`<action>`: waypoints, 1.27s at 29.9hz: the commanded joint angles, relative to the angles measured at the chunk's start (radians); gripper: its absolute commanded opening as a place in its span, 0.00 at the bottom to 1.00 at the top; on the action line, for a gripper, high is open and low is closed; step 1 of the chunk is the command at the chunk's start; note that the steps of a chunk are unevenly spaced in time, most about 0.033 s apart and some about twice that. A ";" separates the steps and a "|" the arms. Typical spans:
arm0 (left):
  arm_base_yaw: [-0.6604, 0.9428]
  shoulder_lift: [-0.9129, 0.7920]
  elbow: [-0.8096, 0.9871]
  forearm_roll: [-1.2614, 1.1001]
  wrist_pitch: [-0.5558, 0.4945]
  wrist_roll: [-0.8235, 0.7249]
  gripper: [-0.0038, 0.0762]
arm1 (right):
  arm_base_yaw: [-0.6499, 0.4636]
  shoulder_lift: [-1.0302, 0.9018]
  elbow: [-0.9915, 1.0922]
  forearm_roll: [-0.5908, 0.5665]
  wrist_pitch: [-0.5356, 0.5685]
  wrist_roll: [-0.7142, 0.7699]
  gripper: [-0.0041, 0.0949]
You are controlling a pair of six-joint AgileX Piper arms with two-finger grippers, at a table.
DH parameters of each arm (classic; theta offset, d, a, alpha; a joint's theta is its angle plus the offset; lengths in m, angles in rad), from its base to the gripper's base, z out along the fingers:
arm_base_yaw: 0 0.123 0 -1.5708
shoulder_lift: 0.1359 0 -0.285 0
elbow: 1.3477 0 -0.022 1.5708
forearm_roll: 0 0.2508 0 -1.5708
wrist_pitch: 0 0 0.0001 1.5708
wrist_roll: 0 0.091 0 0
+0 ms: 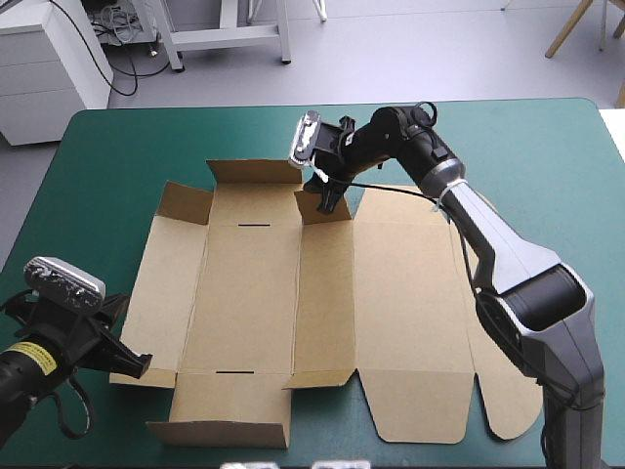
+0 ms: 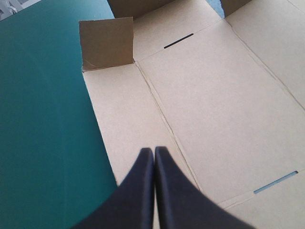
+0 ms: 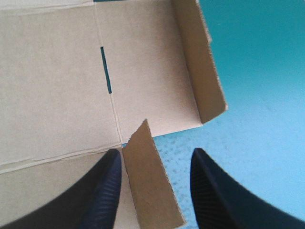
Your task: Fold the box
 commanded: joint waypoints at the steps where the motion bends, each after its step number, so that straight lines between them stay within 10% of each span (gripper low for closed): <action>1: -0.006 0.009 -0.035 0.000 -0.064 -0.012 0.04 | -0.003 -0.114 -0.055 -0.032 0.001 0.145 0.34; 6: -0.006 0.009 -0.035 0.000 -0.046 -0.012 0.04 | -0.003 -0.182 -0.059 -0.214 0.038 0.408 0.03; 17: -0.006 0.009 -0.035 0.003 -0.030 -0.012 0.04 | -0.024 -0.284 -0.053 -0.568 0.194 0.780 0.03; 38: -0.006 0.122 -0.035 0.011 -0.056 -0.121 0.04 | -0.575 -0.760 0.649 -0.288 0.147 0.716 0.03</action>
